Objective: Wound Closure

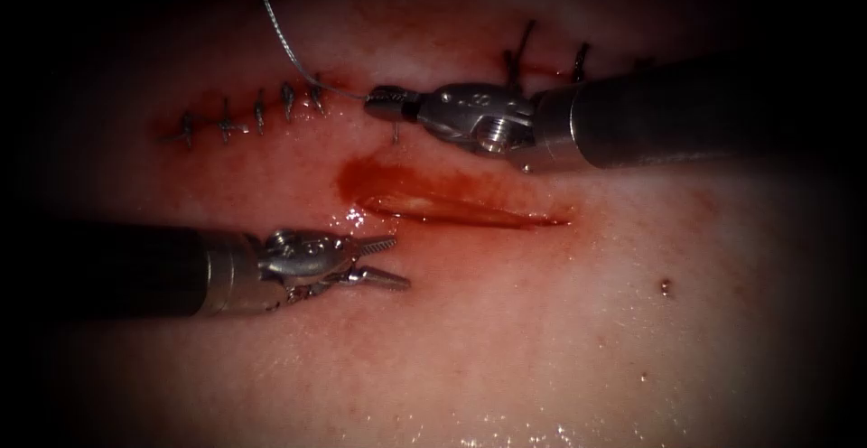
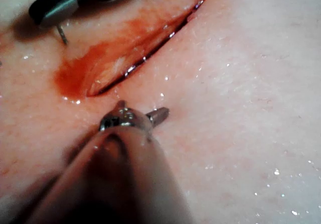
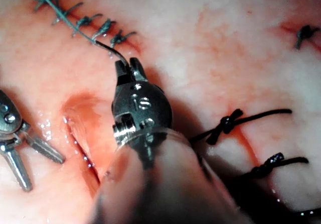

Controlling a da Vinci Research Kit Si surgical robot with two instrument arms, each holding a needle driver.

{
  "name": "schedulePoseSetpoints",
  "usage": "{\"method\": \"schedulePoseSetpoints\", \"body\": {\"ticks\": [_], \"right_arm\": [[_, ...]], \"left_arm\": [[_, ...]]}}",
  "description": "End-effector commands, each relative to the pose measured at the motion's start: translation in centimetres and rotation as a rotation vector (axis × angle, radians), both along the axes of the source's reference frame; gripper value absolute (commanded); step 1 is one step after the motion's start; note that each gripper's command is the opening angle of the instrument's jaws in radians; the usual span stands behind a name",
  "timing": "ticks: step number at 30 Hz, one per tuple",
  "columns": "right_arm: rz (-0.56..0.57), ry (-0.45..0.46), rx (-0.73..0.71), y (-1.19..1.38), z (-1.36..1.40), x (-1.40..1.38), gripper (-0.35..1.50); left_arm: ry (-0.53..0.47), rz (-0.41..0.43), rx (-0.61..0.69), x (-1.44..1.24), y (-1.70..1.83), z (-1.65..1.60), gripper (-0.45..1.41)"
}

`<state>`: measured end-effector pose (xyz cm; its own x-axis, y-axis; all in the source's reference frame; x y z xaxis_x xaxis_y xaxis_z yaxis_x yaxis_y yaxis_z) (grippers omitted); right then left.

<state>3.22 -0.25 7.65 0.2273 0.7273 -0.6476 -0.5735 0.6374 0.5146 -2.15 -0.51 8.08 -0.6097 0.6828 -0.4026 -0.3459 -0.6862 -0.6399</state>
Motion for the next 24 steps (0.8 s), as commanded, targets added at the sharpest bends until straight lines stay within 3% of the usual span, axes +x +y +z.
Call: {"method": "schedulePoseSetpoints", "body": {"ticks": [1,19,24], "right_arm": [[-0.026,-0.014,-0.063,0.03,-0.01,0.06,-0.35],[-0.005,-0.020,-0.101,0.10,-0.05,0.09,-0.35],[0.072,0.037,0.065,0.12,-0.01,0.16,-0.35]], "left_arm": [[-0.001,0.002,0.004,-0.05,-0.08,0.05,0.59],[-0.005,0.012,0.007,-0.05,-0.09,0.05,0.59],[-0.005,0.016,0.007,-0.06,-0.09,0.05,0.59]]}}
